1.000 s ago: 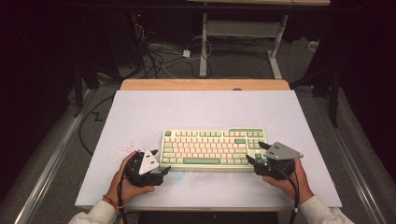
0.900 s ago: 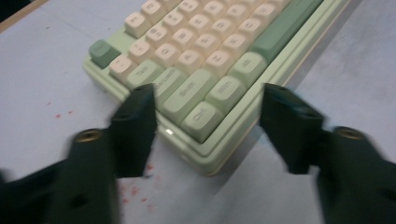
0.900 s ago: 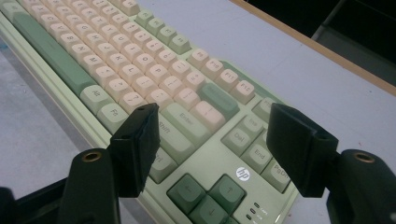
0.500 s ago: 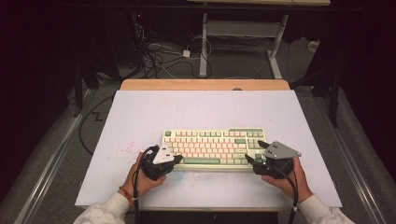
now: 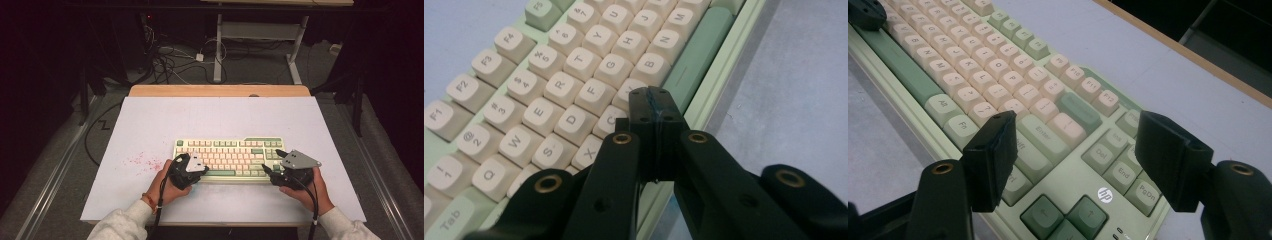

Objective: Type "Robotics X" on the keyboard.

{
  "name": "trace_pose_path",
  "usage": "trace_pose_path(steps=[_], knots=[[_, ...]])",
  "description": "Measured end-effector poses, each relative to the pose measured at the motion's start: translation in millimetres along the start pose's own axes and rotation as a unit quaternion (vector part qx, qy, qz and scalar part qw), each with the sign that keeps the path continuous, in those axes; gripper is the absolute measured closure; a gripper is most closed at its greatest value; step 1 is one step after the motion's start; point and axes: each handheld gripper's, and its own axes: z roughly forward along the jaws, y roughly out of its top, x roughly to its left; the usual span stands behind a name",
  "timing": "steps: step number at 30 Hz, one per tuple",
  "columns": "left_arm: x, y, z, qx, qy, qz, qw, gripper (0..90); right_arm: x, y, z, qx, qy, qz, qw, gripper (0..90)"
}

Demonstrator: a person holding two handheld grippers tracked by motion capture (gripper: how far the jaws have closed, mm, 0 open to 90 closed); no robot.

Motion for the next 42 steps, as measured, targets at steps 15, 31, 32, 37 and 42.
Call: trace_pose_path(steps=[15, 31, 32, 37, 42], knots=[[8.3, -2.3, -27.3, -0.042, 0.038, -0.008, 0.9984, 56.3, -3.5, 2.5, 2.4, 0.013, 0.012, 0.007, 0.9998, 51.9], [17.9, -32.0, -45.4, -0.036, 0.1, -0.021, 0.9941, 23.4, -10.0, 8.2, 11.2, 0.041, 0.061, 0.005, 0.9973, 90.0], [18.4, -33.3, -45.9, -0.036, 0.103, -0.024, 0.9938, 23.4, -9.0, 8.5, 12.6, 0.043, 0.065, 0.005, 0.997, 90.0], [19.8, -35.7, -48.6, -0.036, 0.104, -0.03, 0.9935, 24.8, -4.7, 10.1, 21.1, 0.055, 0.075, -0.006, 0.9956, 90.0], [20.9, -36.7, -50.2, -0.034, 0.107, -0.041, 0.9929, 24.9, -1.5, 10.8, 29.6, 0.07, 0.085, -0.013, 0.9939, 90.0]])
